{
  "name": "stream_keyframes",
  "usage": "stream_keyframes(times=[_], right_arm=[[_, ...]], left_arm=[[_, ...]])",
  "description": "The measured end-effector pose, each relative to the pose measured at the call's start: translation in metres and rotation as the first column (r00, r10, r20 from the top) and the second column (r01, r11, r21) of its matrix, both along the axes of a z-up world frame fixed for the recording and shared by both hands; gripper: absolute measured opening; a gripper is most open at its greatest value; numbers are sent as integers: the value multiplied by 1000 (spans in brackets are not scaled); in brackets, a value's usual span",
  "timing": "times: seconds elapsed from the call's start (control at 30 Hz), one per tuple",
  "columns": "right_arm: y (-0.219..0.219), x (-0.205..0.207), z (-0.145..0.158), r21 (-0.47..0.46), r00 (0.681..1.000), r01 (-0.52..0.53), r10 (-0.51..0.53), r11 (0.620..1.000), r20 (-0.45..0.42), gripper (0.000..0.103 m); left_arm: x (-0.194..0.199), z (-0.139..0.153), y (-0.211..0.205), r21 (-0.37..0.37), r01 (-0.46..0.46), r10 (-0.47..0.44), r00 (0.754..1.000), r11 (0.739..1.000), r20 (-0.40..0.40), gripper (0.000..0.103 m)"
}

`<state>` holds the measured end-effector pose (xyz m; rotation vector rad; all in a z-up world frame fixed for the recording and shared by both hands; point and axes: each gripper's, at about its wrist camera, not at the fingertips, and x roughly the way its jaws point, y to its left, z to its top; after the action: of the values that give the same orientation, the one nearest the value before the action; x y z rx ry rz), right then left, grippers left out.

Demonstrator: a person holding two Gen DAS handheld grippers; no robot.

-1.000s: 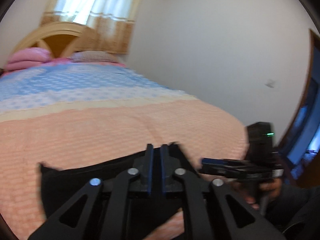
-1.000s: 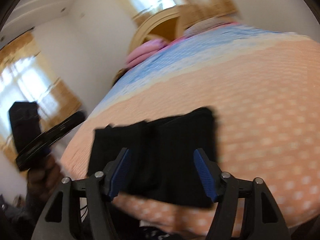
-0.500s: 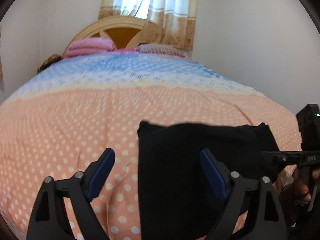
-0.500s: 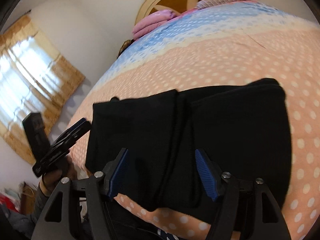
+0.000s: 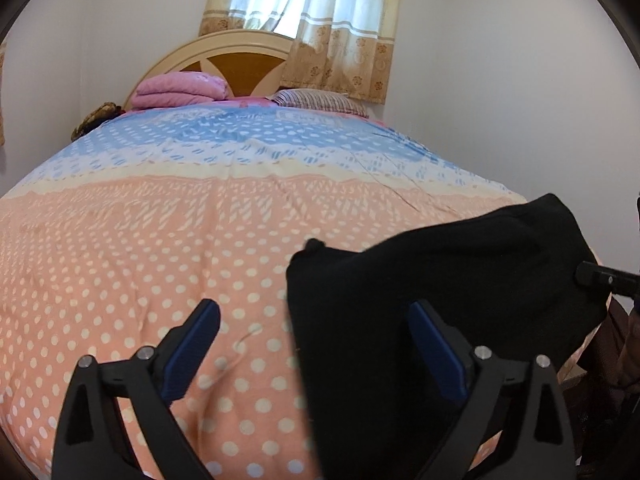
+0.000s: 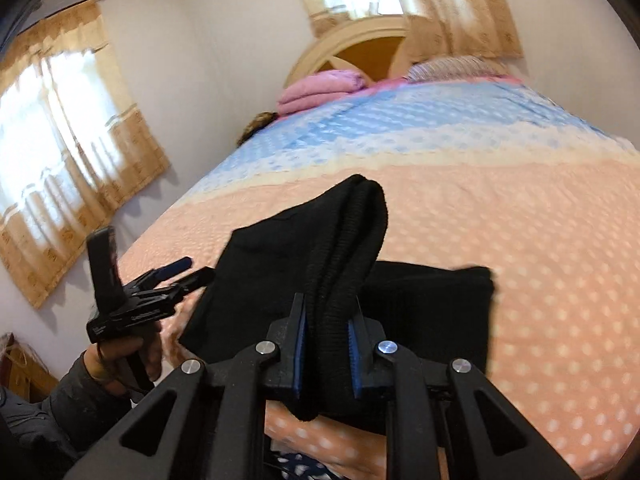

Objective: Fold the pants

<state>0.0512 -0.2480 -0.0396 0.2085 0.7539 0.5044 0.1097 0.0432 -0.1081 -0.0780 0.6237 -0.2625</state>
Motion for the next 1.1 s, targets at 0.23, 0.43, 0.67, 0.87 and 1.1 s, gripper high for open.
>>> stream_keyframes(times=[0.23, 0.43, 0.67, 0.87, 1.1], right_arm=[[-54, 8, -58, 2, 977, 128, -126, 992, -170, 19], [-64, 10, -69, 58, 974, 134, -121, 989, -193, 27], [-41, -13, -15, -30, 978, 201, -200, 979, 55, 44], [23, -8, -8, -97, 992, 25, -13, 995, 124, 52], [16, 34, -59, -85, 996, 68, -73, 994, -59, 52]], left_arm=[[12, -19, -26, 89, 36, -33, 998, 995, -45, 98], [13, -28, -34, 150, 24, -16, 998, 988, -58, 103], [10, -27, -34, 151, 13, -4, 998, 988, -61, 103], [8, -27, -33, 142, 13, -3, 998, 990, -67, 103], [9, -28, -31, 130, 16, -6, 997, 991, -79, 103]])
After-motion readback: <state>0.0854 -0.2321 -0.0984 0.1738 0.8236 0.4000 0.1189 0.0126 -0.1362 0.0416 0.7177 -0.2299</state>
